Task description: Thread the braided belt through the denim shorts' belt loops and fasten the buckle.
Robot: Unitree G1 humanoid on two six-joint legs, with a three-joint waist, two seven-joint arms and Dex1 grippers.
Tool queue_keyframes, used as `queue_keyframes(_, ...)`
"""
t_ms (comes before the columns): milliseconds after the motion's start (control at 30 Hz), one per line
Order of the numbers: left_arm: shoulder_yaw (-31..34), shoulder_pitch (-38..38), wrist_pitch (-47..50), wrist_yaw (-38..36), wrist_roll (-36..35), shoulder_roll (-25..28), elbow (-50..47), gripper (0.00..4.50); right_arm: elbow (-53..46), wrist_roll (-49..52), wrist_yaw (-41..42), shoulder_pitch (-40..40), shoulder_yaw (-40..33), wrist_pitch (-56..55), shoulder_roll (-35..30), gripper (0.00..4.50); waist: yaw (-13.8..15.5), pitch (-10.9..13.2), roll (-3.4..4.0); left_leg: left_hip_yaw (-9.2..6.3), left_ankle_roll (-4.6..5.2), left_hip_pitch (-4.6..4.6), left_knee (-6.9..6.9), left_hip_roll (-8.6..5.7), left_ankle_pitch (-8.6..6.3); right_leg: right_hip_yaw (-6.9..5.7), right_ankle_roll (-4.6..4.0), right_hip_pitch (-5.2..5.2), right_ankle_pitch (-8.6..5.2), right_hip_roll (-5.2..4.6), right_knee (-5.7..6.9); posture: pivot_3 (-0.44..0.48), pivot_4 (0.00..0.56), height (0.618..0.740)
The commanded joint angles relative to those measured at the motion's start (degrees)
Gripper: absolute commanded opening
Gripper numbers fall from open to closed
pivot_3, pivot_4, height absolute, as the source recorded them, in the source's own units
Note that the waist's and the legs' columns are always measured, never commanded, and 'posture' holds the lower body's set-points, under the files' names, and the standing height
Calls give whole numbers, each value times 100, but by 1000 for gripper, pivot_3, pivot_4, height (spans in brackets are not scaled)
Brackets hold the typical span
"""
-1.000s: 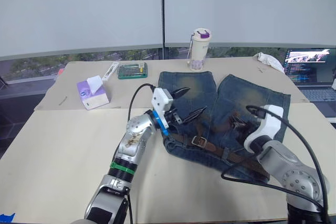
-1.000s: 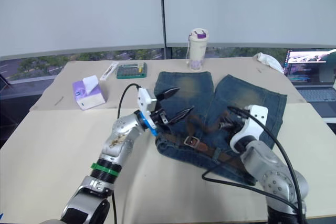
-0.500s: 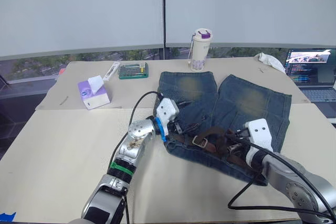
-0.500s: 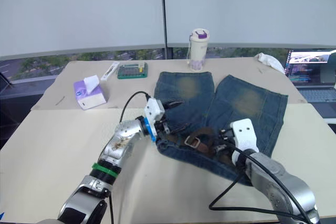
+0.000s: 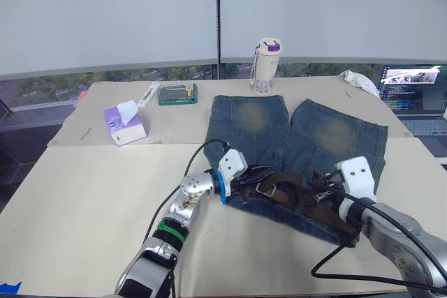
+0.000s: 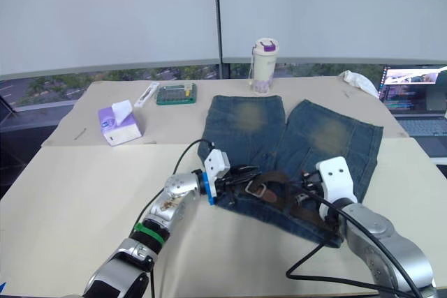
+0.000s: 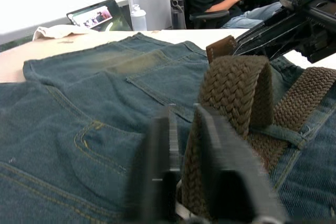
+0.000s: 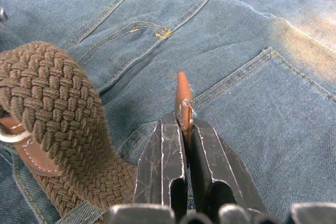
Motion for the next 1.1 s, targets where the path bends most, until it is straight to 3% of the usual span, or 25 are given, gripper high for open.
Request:
queue_keyframes(33, -40, -19, -174, -241, -63, -29, -109, 13, -219, -87, 59, -3, -266, 18, 19, 0, 1, 0, 0, 0, 0, 0, 0, 0, 0, 0, 0, 0, 0, 0, 0, 0, 150, 740)
queue_keyframes(600, -393, -352, -779, 157, 971, 35, 993, 13, -413, 10, 261, -326, -647, 552, -90, 0, 9, -1, 0, 0, 1, 2, 4, -1, -1, -1, 0, 5, 0, 0, 2, 0, 150, 740)
queue_keyframes(900, -584, -444, -718, 281, 1442, 253, 1431, 13, -472, 21, 383, -371, -918, 759, -216, 0, 6, -3, 1, 1, 2, 6, 9, 0, -1, -1, 0, 9, 0, 1, 7, 0, 150, 740)
queue_keyframes(1100, -633, -422, -160, 220, 1465, 349, 1579, 13, -472, 20, 447, -430, -991, 882, -229, 0, -6, -14, 1, 1, 2, 10, 11, 1, -1, -1, 0, 14, 0, 2, 10, 0, 150, 740)
